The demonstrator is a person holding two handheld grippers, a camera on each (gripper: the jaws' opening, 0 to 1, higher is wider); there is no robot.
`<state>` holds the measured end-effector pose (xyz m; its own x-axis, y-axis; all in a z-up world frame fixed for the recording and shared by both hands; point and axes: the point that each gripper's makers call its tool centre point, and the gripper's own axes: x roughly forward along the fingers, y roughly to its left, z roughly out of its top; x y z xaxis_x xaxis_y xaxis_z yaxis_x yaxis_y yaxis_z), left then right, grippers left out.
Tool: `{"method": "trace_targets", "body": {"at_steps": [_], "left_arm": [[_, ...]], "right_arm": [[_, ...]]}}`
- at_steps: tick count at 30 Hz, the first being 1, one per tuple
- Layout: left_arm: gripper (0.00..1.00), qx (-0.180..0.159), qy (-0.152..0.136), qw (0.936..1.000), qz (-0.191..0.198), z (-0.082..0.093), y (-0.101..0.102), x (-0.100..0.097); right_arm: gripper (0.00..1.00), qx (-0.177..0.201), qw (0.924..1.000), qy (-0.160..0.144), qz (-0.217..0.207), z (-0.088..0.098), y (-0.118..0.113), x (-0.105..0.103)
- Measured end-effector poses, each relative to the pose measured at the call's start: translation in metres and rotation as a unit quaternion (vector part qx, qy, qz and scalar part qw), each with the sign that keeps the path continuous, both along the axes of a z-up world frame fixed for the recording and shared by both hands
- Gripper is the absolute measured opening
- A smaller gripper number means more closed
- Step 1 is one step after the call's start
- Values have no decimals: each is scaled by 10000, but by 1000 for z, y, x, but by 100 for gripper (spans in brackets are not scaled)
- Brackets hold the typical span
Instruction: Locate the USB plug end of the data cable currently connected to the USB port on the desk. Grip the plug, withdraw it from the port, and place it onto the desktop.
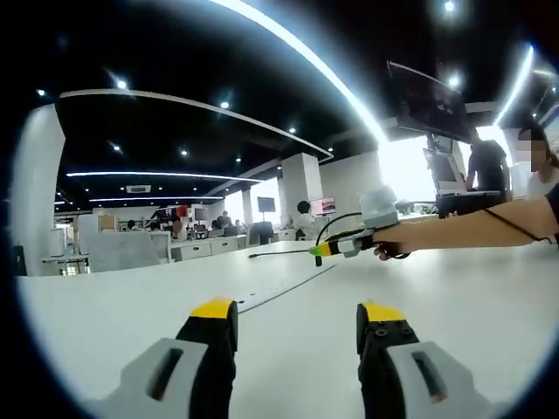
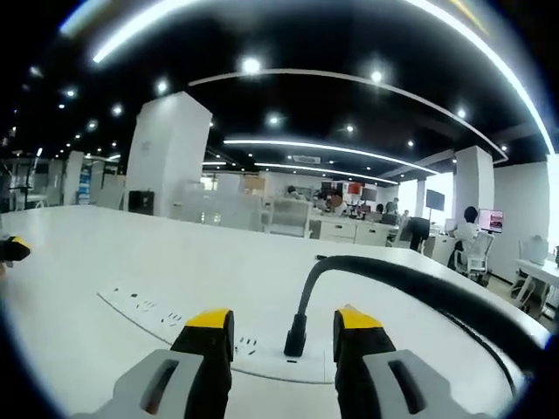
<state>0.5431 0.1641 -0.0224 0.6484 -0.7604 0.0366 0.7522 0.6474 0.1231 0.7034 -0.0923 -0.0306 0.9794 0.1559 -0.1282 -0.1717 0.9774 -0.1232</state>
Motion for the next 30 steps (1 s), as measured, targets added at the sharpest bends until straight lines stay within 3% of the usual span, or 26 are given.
{"method": "trace_targets", "body": {"at_steps": [10,30], "left_arm": [[55,45,-12,9999,-145,-2,-5,-4],[55,168,-42,9997,-179,-6,-9,-5]], "right_arm": [[43,47,10000,18,-12,-6,10,16],[33,228,9996,64,-175,-7,1,30]]}}
